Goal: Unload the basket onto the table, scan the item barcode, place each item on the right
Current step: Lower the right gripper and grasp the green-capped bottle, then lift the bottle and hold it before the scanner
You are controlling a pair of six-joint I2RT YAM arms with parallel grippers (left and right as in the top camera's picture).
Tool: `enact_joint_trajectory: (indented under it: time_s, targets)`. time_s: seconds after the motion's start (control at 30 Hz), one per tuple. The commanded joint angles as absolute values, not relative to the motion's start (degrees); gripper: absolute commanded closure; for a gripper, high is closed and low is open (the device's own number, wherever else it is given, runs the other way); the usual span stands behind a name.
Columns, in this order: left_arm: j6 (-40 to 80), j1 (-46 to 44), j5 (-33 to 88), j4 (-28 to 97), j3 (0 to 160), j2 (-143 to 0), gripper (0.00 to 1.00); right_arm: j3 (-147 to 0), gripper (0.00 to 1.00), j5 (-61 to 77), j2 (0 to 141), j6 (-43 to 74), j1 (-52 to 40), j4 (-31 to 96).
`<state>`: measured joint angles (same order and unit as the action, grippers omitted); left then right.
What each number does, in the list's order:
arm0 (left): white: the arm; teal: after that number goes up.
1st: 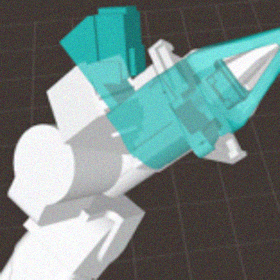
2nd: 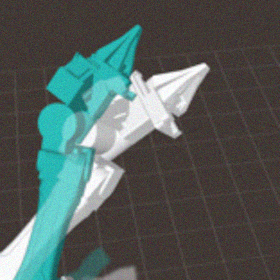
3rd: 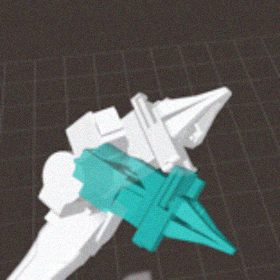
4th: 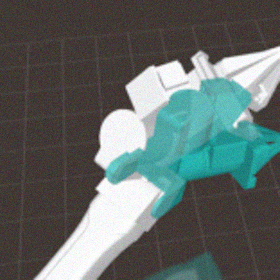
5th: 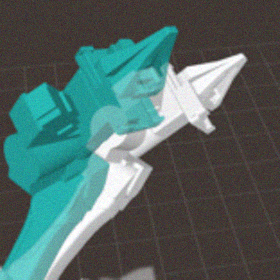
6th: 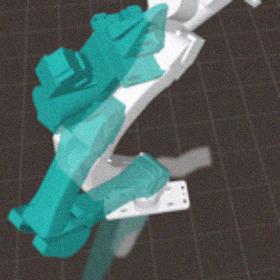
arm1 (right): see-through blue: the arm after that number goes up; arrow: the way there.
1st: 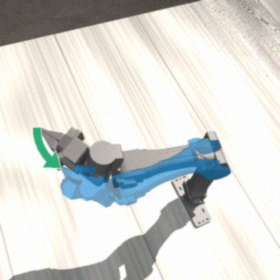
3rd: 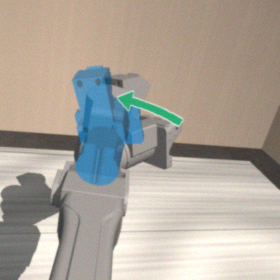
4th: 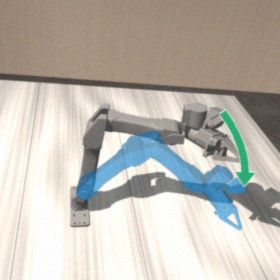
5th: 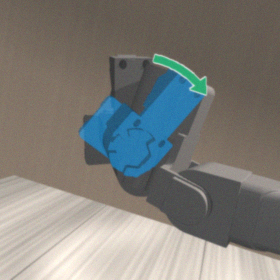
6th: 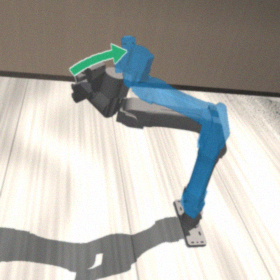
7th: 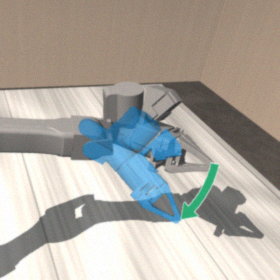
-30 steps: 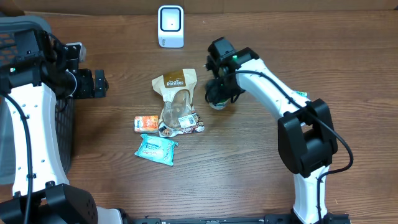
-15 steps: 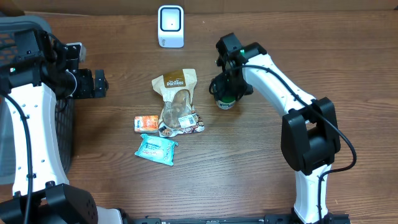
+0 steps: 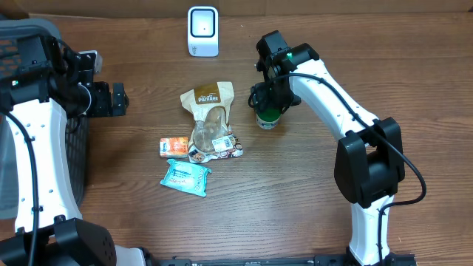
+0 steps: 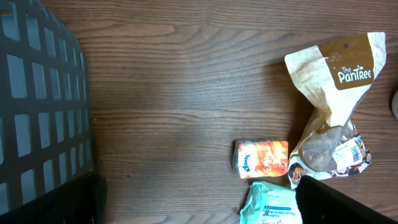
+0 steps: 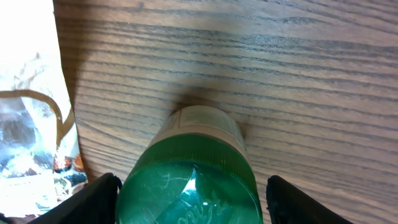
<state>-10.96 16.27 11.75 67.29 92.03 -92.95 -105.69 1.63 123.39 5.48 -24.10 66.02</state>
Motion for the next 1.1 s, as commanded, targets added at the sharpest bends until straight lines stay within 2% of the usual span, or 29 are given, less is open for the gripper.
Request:
enact_joint_trajectory:
  time_s: [0.0,0.33,0.53,1.07]
  targets:
    - [-12.0,16.5,11.6,67.1,93.1,-93.5,0.0,-105.9,0.24,0.9,123.6,2.6,-24.1,65.9]
    - [-12.0,16.5,11.6,67.1,93.1,-93.5,0.01,-103.4,0.21,0.9,123.6,1.9,-24.1,64.5]
    - [-12.0,16.5,11.6,67.1,93.1,-93.5,0.0,-102.9,0.24,0.9,123.6,1.4,-24.1,64.2]
    - [-12.0,16.5,11.6,67.1,93.1,-93.5,0.0,-104.5,0.6,3.3,123.5,1.5,-24.1,66.3]
